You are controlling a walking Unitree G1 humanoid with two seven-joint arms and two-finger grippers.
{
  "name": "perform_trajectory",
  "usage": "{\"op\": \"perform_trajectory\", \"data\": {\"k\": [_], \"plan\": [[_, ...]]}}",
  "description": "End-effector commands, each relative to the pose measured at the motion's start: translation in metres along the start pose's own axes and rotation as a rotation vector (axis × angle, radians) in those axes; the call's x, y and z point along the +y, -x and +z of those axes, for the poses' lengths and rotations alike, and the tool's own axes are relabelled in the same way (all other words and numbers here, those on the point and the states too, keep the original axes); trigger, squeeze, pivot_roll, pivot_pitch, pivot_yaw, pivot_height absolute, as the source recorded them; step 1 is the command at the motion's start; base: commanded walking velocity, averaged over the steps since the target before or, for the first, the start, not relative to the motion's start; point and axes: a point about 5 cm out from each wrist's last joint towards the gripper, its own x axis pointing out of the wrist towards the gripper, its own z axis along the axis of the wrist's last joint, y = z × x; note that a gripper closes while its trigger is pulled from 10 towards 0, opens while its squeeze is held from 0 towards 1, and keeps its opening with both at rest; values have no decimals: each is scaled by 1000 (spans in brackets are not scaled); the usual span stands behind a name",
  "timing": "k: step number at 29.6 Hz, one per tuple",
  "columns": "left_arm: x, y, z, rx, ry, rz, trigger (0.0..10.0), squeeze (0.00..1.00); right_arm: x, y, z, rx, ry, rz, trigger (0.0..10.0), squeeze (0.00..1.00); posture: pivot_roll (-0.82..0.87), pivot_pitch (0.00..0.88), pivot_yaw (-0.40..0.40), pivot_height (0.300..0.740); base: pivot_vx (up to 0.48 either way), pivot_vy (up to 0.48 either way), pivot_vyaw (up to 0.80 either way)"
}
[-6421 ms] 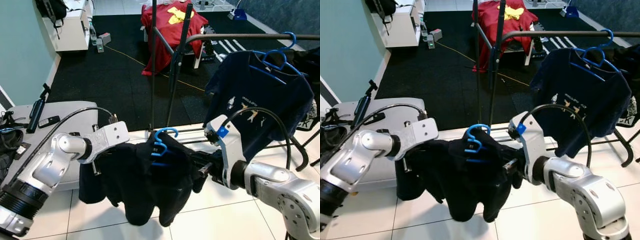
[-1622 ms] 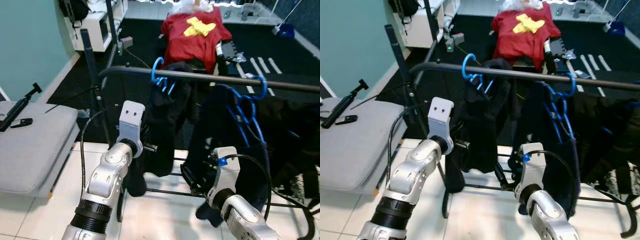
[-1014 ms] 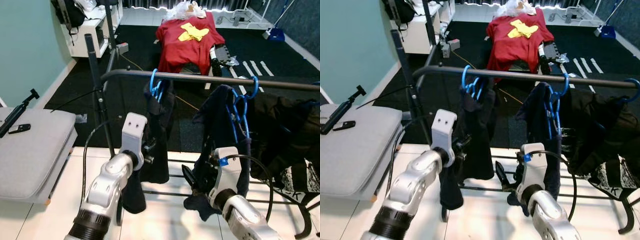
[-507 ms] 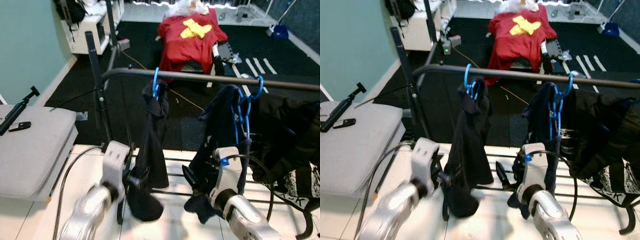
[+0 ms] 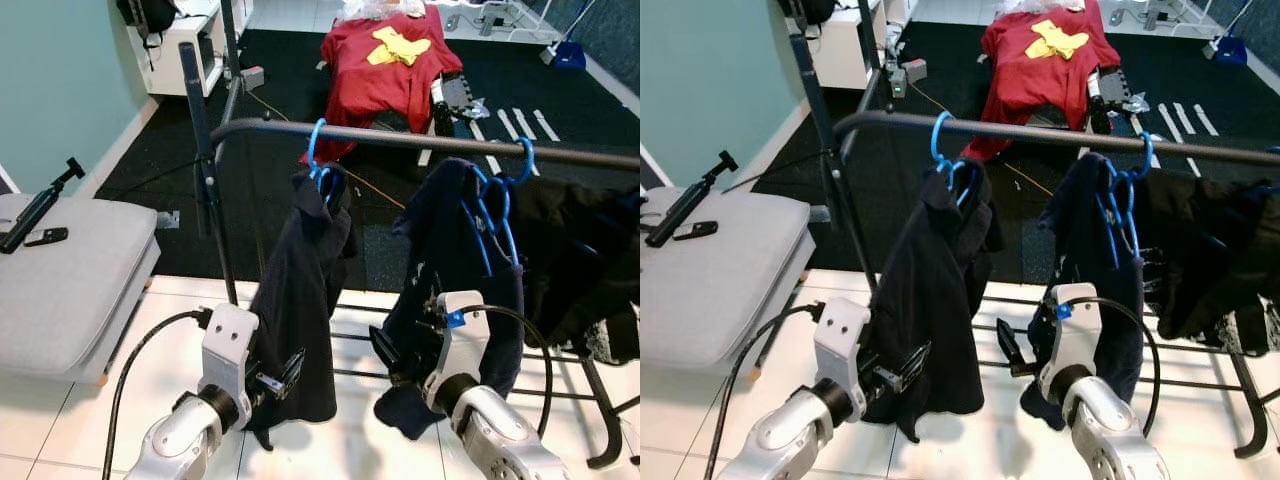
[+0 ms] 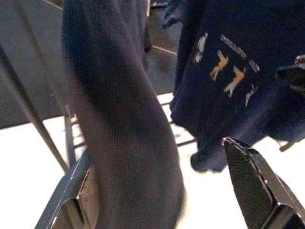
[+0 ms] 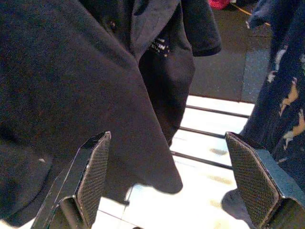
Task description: Hang hanger
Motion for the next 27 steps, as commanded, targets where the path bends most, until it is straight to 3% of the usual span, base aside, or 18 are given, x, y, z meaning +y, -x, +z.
{"op": "perform_trajectory", "data": {"k": [1, 7, 14, 21, 27], "plan": [[-5, 1, 0, 0, 8, -25, 10000, 0, -11, 4, -3, 1, -6, -58, 10000, 0, -52, 128, -31, 740, -390, 0, 0], [-5, -1, 2, -2, 11, -27, 10000, 0, -16, 3, -1, -8, 0, -92, 10000, 0, -55, 117, -33, 740, -376, 0, 0], [-1, -13, 7, -16, 27, -15, 10000, 0, -25, 0, 3, -16, 32, -136, 10000, 0, -58, 105, -36, 740, 0, 0, 0], [-5, -39, 23, -72, 73, -9, 10000, 0, -24, -7, 8, -35, 61, -137, 10000, 0, -61, 92, -31, 740, 35, -442, 0], [-4, -46, 25, -78, 94, -13, 10000, 0, -24, -7, 10, -48, 81, -143, 10000, 0, -72, 89, -22, 740, 0, -469, 0]]}}
